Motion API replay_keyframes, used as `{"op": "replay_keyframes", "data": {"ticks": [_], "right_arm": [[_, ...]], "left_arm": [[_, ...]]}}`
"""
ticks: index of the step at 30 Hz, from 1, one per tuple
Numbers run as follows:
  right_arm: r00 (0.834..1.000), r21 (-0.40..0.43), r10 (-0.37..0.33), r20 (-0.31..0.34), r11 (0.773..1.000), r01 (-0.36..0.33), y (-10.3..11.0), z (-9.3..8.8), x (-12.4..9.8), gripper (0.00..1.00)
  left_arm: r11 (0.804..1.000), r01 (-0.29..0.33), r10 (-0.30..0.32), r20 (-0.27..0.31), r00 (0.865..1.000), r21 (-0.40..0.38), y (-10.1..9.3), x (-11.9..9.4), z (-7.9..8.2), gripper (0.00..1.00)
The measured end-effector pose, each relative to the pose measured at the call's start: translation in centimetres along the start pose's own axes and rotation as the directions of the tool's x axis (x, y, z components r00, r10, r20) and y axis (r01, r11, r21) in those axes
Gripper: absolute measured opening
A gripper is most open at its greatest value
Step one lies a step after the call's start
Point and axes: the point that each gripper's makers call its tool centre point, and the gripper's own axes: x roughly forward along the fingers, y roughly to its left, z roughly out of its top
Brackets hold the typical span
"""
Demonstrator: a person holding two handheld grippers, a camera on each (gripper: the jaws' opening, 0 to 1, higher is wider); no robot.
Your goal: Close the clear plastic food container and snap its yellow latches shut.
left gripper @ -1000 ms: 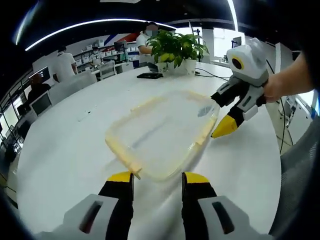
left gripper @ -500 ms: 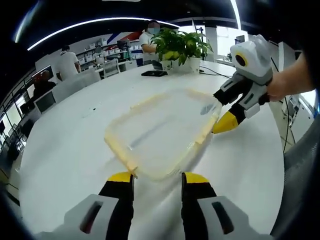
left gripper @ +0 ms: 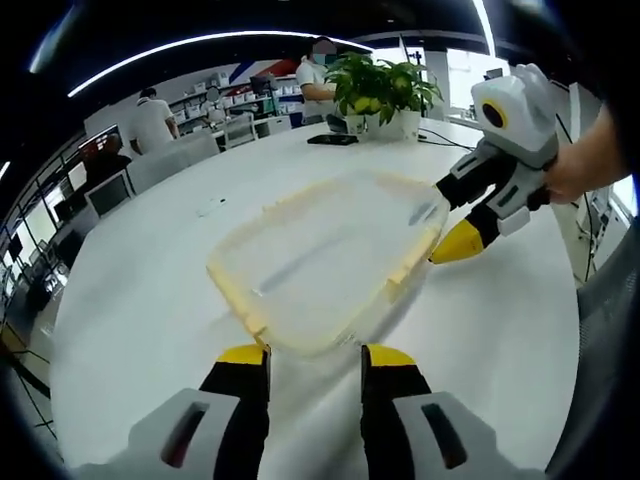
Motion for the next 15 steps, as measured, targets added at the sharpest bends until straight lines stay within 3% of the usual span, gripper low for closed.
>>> {"op": "replay_keyframes", "data": {"ticks": [15], "right_arm": [[1.0, -0.013, 0.016, -0.002, 1.0, -0.016, 0.56, 0.24, 0.67, 0.26]], "left_arm": [[1.0, -0.025, 0.025, 0.0, 1.0, -0.009, 0.65, -0.21, -0.62, 0.28]]}}
